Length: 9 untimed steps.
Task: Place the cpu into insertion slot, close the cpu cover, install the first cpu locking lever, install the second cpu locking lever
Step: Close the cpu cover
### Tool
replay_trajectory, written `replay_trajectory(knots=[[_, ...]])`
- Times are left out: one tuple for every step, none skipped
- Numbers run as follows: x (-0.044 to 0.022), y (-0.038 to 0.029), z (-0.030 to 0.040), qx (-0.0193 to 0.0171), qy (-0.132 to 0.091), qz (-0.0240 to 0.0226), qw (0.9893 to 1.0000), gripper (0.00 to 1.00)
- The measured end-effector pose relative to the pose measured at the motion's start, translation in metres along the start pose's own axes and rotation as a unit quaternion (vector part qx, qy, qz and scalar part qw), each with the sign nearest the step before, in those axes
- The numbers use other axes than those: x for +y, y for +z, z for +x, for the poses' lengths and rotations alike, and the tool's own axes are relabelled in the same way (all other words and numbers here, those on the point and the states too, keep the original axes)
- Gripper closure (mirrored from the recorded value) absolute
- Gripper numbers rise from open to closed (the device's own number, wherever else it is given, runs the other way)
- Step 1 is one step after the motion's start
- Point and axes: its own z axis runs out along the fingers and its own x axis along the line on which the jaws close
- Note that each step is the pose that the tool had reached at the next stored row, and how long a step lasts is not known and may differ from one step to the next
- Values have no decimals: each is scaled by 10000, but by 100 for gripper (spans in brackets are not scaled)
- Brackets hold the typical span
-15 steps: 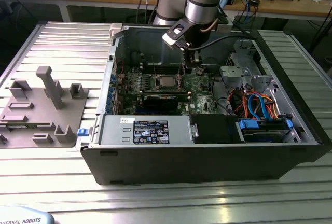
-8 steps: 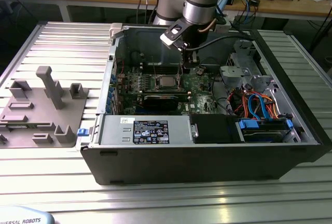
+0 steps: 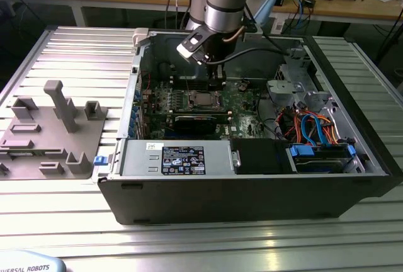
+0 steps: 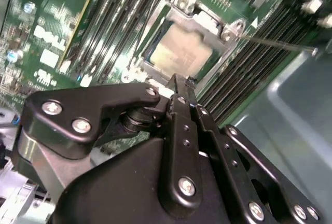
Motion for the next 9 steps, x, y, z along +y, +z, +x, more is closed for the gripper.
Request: replay_trajectory(knots=[[-22, 12, 1, 0, -1, 3, 10000, 89], [-38, 21, 2, 0, 0, 5, 10000, 89], [-65, 36, 4, 0, 1, 6, 10000, 89], [-90, 54, 6, 0, 2, 8, 10000, 89], [-101, 64, 6, 1, 3, 13, 10000, 89], [-106, 76, 7, 2, 4, 34, 10000, 89], [-112, 91, 7, 5, 6, 73, 10000, 89], [-115, 96, 7, 5, 8, 79, 10000, 89], [-125, 99, 7, 4, 7, 80, 10000, 89]])
